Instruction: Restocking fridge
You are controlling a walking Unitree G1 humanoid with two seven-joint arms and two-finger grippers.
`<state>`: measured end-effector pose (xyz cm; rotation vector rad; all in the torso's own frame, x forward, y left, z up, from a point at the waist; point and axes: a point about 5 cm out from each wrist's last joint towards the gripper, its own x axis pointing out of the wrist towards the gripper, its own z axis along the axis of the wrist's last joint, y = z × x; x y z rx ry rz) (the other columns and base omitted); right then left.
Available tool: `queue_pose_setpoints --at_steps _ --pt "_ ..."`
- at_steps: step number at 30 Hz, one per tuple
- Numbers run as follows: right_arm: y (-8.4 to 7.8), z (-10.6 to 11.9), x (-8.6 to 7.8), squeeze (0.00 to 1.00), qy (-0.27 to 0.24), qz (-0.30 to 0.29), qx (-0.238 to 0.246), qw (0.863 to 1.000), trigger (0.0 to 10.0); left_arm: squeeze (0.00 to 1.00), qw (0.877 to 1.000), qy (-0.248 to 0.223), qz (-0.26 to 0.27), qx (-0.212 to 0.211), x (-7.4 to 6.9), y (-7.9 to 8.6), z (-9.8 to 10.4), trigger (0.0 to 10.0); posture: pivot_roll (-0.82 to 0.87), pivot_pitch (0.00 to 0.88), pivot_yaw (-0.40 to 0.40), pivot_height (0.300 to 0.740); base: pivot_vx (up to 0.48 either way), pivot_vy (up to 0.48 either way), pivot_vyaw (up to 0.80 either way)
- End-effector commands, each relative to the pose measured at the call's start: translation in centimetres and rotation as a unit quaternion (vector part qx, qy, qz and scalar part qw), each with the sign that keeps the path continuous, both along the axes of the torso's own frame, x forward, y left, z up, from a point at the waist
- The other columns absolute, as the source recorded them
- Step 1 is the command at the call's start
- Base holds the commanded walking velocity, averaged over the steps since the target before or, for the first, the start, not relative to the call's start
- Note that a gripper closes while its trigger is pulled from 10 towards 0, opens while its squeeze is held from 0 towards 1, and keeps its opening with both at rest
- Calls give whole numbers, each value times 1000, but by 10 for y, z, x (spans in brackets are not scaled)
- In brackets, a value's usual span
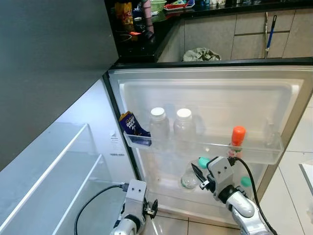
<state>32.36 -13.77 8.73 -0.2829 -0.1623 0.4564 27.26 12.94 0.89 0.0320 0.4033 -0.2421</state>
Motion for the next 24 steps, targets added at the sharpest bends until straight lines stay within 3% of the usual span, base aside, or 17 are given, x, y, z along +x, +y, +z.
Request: queue_pose_setpoints --at_steps 1,15,17,24 --pt "3 9 3 0 -41 2 -19 999 10000 0 1000 9 3 15 -4 9 -4 10000 28 80 78 616 0 0 0" --pt "9 -6 -2 0 -38 -12 -67 997 10000 0 1000 10 7 17 -7 13 -4 10000 44 111 79 616 0 0 0" --pt "19 -19 -9 0 -36 -22 -95 995 10000 0 1000 11 6 20 -9 15 -4 10000 58 131 76 616 0 0 0" --pt "30 -28 -15 0 -50 -13 -137 989 10000 0 1000 5 9 16 -12 15 -2 10000 79 157 74 616 0 0 0"
